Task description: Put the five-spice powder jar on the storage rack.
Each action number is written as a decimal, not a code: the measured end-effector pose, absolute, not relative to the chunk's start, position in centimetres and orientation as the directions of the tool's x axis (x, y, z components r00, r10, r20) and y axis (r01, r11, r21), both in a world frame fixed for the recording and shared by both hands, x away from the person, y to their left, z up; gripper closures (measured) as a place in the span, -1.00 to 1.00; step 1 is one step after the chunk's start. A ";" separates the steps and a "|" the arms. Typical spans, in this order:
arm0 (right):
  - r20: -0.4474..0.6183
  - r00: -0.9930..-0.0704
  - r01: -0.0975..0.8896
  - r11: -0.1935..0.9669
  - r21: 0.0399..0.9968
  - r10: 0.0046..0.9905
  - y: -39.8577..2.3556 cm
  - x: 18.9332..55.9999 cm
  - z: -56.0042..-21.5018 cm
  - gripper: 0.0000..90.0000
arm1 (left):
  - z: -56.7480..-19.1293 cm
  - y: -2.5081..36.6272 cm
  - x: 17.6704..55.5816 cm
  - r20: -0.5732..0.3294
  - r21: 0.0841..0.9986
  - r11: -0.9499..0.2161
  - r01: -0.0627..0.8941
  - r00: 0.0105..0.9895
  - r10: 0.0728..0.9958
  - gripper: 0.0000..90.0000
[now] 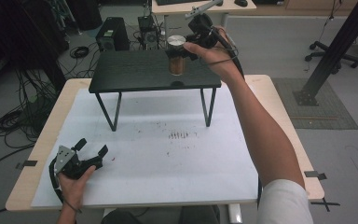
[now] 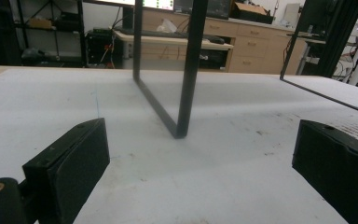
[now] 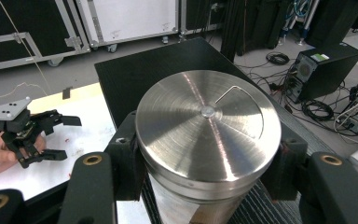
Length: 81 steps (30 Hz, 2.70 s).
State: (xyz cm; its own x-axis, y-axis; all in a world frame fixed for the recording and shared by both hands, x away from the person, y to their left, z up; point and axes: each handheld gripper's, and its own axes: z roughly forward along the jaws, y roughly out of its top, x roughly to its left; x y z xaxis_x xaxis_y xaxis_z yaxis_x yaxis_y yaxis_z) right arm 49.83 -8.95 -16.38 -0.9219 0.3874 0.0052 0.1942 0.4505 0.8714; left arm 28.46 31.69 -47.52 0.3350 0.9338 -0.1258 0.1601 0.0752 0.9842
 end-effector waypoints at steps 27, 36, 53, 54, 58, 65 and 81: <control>0.008 -0.914 0.212 0.461 0.862 0.405 -7.5 51.7 -18.2 -0.05 | -47.5 31.7 28.4 -0.125 0.985 0.076 0.154 0.337 0.933 -0.91; 0.003 -0.915 0.209 0.467 0.859 0.404 -7.2 52.0 -18.7 -0.05 | -47.5 31.7 28.4 -0.124 0.985 0.076 0.153 0.336 0.934 -0.90; 0.011 -0.914 0.210 0.450 0.868 0.406 -7.3 52.2 -19.6 -0.05 | -47.5 31.7 28.4 -0.121 0.985 0.073 0.154 0.334 0.935 -0.91; 0.011 -0.914 0.210 0.450 0.868 0.406 -7.3 52.2 -19.6 -0.05 | -47.5 31.7 28.4 -0.121 0.985 0.072 0.154 0.334 0.935 -0.91; 0.006 -0.914 0.207 0.454 0.867 0.406 -7.3 52.1 -19.6 -0.05 | -47.5 31.7 28.4 -0.120 0.985 0.072 0.154 0.334 0.935 -0.91; 0.004 -0.914 0.206 0.455 0.867 0.406 -7.4 52.1 -19.6 -0.05 | -47.5 31.7 28.4 -0.121 0.985 0.073 0.154 0.334 0.935 -0.90; 0.002 -0.915 0.204 0.458 0.865 0.404 -7.4 52.0 -19.5 -0.05 | -47.5 31.7 28.4 -0.122 0.985 0.074 0.154 0.334 0.935 -0.91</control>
State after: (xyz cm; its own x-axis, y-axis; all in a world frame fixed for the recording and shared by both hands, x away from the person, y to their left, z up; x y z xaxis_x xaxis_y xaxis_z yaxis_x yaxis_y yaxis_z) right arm 52.04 -7.35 -19.55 -0.9145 0.4045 0.0019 0.2044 0.4580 0.8652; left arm 28.42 31.71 -47.53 0.3343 0.9346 -0.1219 0.1536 0.0736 0.9854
